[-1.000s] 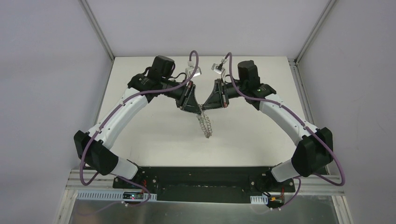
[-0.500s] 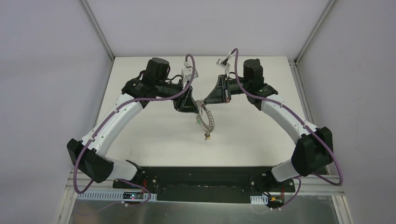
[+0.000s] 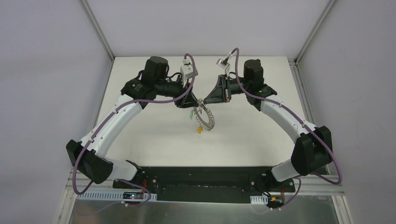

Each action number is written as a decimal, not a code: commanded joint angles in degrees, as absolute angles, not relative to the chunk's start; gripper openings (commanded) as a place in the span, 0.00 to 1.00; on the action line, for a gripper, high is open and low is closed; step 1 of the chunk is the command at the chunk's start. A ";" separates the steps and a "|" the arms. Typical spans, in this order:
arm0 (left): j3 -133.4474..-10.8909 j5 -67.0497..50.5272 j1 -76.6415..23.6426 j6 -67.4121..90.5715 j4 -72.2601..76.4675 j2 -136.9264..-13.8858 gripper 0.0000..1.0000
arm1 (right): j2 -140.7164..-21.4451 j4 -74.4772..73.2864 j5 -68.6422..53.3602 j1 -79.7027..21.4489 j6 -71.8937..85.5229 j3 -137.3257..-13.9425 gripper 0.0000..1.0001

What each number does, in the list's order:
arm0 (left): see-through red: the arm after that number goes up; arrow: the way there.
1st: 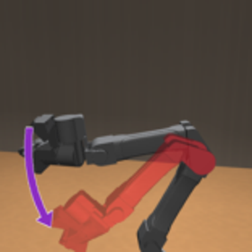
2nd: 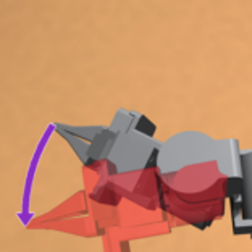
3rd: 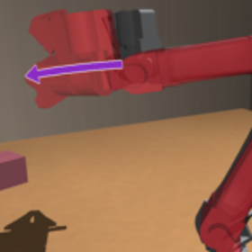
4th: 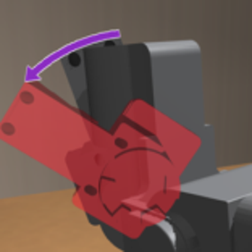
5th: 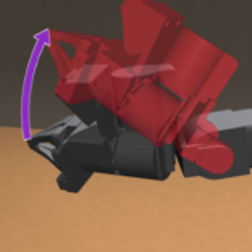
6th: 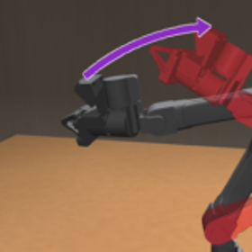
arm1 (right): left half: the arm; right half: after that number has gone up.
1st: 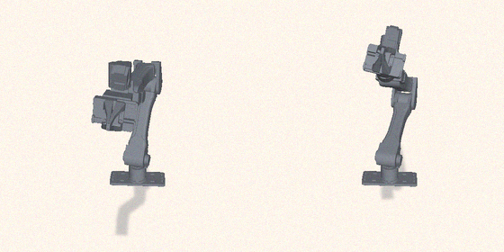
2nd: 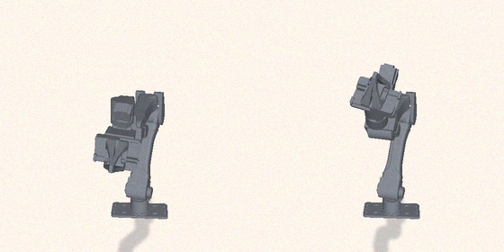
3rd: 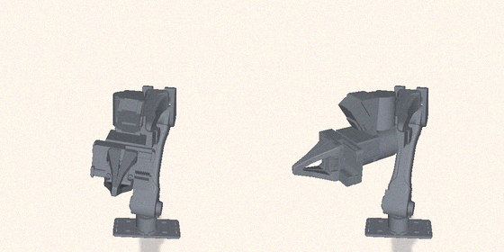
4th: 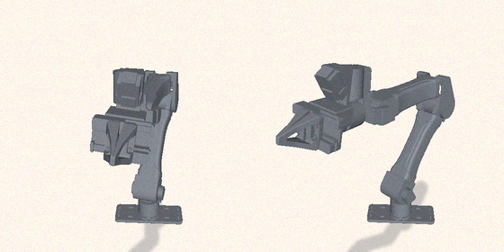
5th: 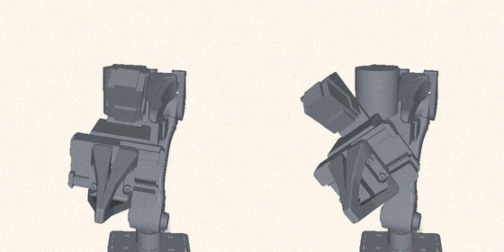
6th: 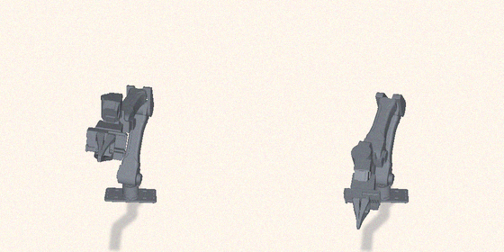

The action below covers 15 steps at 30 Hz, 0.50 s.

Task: Put the keys on the keyring

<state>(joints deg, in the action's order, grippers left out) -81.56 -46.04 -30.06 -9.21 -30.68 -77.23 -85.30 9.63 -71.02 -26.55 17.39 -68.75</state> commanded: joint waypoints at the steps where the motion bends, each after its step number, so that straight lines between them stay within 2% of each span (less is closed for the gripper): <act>1: -80.96 -47.02 -30.91 -11.52 -28.65 -75.58 0.33 | -85.10 13.88 -72.99 -26.13 19.12 -69.19 0.00; 15: -80.42 -48.35 -32.51 -12.19 -28.88 -75.91 0.26 | -85.00 14.81 -72.42 -25.83 20.30 -68.86 0.00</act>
